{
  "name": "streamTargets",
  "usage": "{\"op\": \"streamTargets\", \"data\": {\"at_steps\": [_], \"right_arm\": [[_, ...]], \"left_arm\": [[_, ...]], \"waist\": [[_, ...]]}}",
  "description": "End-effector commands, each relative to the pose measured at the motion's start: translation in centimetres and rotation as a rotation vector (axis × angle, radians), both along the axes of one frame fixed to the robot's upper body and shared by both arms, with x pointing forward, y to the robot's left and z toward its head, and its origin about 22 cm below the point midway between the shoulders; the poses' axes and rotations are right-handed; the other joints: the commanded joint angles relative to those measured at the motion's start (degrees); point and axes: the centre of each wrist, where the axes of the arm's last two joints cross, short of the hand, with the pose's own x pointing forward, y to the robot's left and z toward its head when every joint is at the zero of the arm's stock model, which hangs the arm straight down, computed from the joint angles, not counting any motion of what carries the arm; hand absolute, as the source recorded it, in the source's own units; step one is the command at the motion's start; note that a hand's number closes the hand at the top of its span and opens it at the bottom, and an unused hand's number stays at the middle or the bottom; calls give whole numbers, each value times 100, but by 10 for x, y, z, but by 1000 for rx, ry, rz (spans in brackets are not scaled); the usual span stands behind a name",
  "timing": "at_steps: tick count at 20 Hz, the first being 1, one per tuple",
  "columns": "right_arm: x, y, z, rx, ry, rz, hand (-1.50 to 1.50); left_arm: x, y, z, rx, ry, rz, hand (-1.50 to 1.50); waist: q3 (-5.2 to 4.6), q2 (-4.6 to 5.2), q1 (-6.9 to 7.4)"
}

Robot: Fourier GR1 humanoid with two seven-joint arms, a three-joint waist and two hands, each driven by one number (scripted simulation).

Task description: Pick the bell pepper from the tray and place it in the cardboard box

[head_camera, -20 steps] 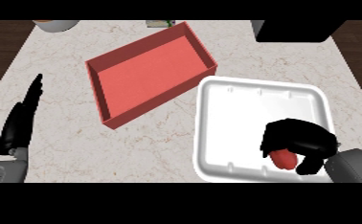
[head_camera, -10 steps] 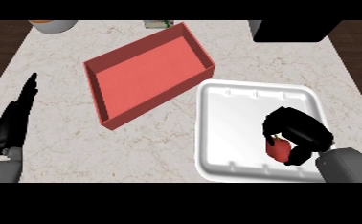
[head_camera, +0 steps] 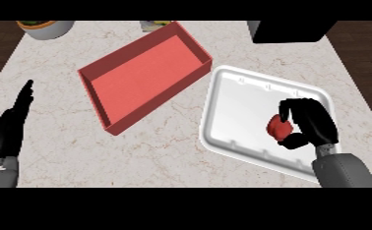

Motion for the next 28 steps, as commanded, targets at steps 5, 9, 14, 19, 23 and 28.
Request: {"op": "streamTargets", "data": {"at_steps": [5, 9, 14, 19, 23, 28], "right_arm": [[7, 125, 99, 29, -356, -144, 150], [-15, 161, 141, 42, -386, -98, 150], [13, 216, 158, 144, -321, -79, 150], [41, 246, 188, 277, -304, -86, 150], [68, 268, 211, 333, -317, -126, 150], [106, 267, 199, 412, -232, -165, 150]], "left_arm": [[1, 1, -9, -1, -2, -15, 0], [-1, -4, -5, 2, -7, -45, 0], [14, -18, 12, -10, -32, -47, 0], [25, -15, 20, -14, -23, -72, 0], [14, -23, -5, -7, -16, -93, 0], [10, -24, 5, -10, -33, -98, 0]], "waist": [[55, 68, 153], [77, 98, 238], [85, 135, 360], [84, 158, 444], [79, 185, 542], [82, 192, 596]]}}
